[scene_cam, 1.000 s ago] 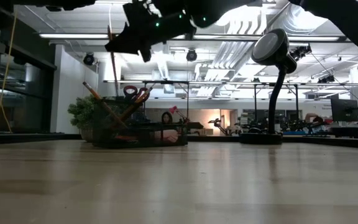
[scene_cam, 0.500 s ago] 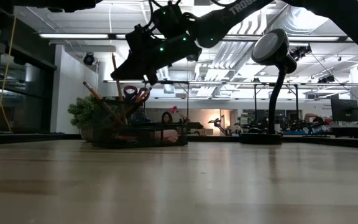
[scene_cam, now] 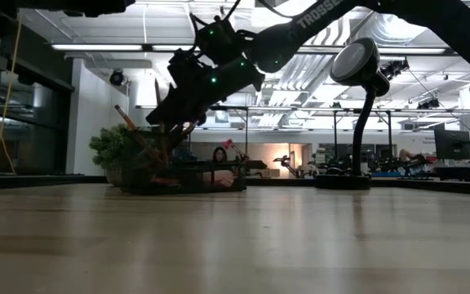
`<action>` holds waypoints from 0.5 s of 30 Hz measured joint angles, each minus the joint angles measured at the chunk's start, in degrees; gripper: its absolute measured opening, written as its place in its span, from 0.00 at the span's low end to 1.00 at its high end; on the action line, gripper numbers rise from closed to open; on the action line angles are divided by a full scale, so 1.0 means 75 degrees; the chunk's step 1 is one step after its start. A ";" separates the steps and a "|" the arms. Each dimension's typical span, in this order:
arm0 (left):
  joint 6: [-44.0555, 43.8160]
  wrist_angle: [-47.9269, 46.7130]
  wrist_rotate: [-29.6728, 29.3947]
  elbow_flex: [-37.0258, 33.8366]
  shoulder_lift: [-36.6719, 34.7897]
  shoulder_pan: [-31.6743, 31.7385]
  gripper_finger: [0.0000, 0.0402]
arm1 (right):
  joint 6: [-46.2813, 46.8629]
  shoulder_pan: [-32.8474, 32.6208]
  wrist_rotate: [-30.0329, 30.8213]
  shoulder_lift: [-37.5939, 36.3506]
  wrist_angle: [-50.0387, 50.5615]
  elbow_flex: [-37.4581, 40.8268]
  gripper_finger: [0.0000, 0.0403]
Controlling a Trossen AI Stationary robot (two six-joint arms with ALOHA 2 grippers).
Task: Pick and place office supplies into organizer
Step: Put the orange pencil into the black desk organizer
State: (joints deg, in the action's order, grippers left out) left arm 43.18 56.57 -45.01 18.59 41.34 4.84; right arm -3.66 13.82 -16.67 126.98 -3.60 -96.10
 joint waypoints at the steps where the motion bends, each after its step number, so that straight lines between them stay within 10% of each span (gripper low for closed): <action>1: 0.0000 -0.0015 0.0000 0.0000 0.0000 0.0003 0.02 | 0.0004 0.0000 -0.0132 -0.0003 0.0004 -0.0015 0.14; 15: 0.0000 -0.0028 0.0000 0.0000 0.0000 0.0000 0.02 | -0.0653 0.0055 -0.0457 -0.0003 0.1082 -0.0658 0.39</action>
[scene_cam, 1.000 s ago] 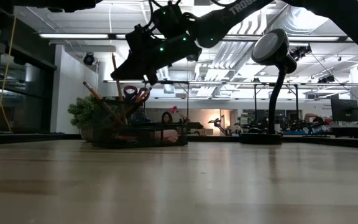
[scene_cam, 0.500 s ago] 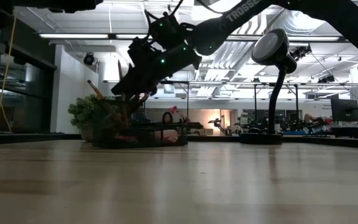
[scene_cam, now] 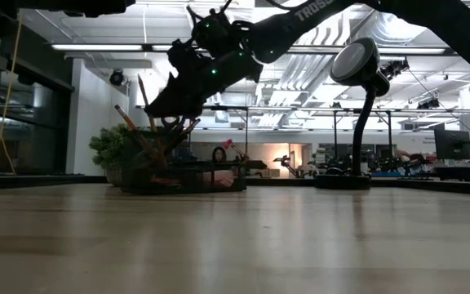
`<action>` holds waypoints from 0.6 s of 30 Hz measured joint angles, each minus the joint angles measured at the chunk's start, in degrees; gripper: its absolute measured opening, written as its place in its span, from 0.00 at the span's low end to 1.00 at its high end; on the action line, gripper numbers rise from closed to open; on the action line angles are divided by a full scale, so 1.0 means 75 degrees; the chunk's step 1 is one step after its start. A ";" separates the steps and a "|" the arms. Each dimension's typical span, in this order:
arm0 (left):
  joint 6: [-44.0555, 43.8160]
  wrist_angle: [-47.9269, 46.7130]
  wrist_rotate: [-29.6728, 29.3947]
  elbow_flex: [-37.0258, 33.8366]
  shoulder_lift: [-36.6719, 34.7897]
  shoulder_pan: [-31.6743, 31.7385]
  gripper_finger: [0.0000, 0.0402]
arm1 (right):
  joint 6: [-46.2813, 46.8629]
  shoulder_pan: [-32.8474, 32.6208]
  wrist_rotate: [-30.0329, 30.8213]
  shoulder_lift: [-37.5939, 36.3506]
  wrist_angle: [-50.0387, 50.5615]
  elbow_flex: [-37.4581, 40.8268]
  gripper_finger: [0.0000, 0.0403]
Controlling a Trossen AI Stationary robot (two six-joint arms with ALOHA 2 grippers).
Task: Pick and place office supplies into organizer
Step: Put the orange pencil into the black desk organizer, then return to Home Position
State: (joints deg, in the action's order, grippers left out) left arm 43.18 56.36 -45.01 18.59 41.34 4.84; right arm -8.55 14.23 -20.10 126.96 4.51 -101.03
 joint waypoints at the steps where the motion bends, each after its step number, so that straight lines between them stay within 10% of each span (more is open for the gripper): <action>1: 0.0000 0.0000 0.0000 0.0000 0.0000 0.0000 0.02 | -0.0183 0.0001 0.0000 0.0000 0.0269 -0.0037 0.41; 11: 0.0000 -0.0021 -0.0003 0.0000 0.0000 0.0003 0.02 | -0.0919 -0.0028 0.0539 0.0000 0.2788 -0.1211 0.56; 18: -0.0613 -0.0192 0.0355 -0.0007 -0.0006 0.0003 0.02 | -0.0901 0.0064 0.0827 -0.0012 0.5495 -0.2523 0.38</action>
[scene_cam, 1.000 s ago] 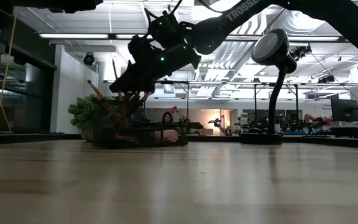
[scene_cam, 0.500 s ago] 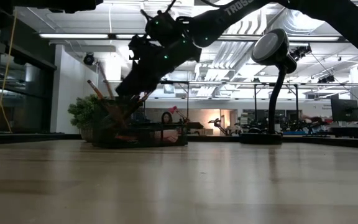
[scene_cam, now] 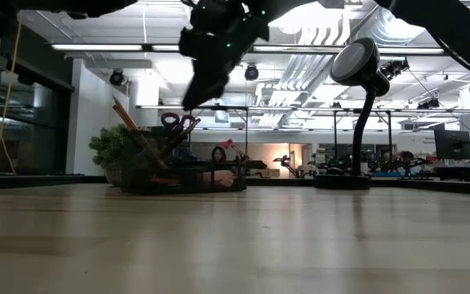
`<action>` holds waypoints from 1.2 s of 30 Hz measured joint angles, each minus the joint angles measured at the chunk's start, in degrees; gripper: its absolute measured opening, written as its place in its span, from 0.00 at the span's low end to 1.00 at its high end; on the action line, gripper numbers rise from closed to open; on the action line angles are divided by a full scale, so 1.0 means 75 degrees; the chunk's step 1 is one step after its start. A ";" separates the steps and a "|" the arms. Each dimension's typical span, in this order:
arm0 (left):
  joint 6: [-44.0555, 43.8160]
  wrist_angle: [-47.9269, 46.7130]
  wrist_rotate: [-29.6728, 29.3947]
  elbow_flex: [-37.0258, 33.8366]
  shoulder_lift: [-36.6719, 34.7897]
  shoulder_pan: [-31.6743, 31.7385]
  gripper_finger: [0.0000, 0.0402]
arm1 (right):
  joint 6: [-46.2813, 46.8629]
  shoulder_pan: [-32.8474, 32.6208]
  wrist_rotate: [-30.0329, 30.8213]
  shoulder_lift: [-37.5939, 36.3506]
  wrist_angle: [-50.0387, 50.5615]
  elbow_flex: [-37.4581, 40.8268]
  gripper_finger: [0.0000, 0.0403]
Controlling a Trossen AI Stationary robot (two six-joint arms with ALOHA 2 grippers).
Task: Pick and place office supplies into organizer
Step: Return to Home Position
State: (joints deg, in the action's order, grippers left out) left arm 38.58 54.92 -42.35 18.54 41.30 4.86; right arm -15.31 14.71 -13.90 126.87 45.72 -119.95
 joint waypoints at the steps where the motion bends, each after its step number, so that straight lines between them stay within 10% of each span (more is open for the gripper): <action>1: 0.0001 0.0003 0.0113 -0.0045 0.0000 0.0000 0.02 | -0.0031 0.0012 -0.0018 0.0000 0.0439 -0.0104 0.31; 5: -0.0254 0.0020 0.0171 -0.0481 -0.0052 -0.0003 0.02 | -0.0279 0.0051 -0.0454 -0.0012 0.1935 -0.0140 0.04; 14: -0.1116 0.1257 0.1473 -0.2395 -0.1370 0.0000 0.00 | -0.0702 -0.0045 -0.0430 -0.0209 0.2759 -0.0135 0.01; 25: -0.1634 -0.0705 0.3862 -0.2406 -0.3407 0.0000 0.00 | -0.1242 0.0124 -0.1497 -0.0627 0.3442 0.0047 0.00; 36: -0.2467 -0.3251 0.4955 -0.2406 -0.4640 0.0000 0.00 | 0.0484 0.0262 -0.1618 -0.4797 -0.0332 0.6469 0.00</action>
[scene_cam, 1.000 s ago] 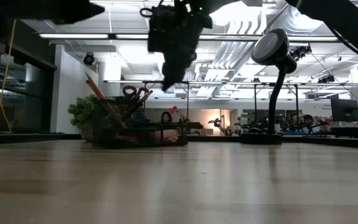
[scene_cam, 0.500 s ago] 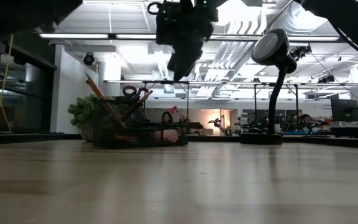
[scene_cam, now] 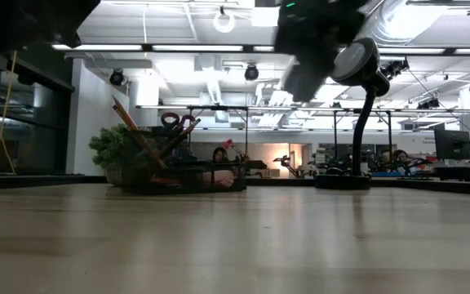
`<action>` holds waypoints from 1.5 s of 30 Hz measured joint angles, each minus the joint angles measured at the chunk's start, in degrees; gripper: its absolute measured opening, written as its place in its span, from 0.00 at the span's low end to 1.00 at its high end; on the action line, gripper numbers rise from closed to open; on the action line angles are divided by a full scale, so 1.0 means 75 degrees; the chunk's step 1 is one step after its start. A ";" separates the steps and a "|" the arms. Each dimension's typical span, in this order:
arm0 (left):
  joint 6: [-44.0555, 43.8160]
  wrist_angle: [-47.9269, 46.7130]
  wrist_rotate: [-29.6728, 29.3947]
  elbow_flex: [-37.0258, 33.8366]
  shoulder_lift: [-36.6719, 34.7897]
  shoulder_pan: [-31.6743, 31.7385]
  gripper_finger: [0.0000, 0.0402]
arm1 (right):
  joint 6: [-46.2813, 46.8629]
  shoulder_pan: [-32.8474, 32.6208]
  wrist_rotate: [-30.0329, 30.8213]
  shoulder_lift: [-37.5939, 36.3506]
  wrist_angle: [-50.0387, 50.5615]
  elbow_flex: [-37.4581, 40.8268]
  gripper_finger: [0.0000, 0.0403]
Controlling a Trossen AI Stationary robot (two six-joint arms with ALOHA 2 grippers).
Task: Pick and place office supplies into organizer
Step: Return to Home Position
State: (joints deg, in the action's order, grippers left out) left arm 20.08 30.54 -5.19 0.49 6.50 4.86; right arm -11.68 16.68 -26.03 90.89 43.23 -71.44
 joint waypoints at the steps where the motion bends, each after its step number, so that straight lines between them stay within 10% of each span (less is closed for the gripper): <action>1: -0.0019 -0.0201 0.0112 0.0000 -0.0107 0.0000 0.00 | 0.0269 -0.0052 0.0074 -0.0397 -0.0305 0.0446 0.00; 23: -0.0658 -0.2414 0.0067 0.0003 -0.0816 0.0000 0.00 | 0.3835 -0.1138 0.1813 -0.7154 -0.1996 0.5206 0.00; 45: -0.0659 -0.3296 0.0064 0.0003 -0.0813 0.0000 0.00 | 0.5757 -0.1286 0.3434 -0.8817 -1.1233 0.9447 0.00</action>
State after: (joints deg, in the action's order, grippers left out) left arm 15.14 5.81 -4.71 0.51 0.40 4.86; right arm 31.50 7.03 -0.28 24.76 -41.02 -0.58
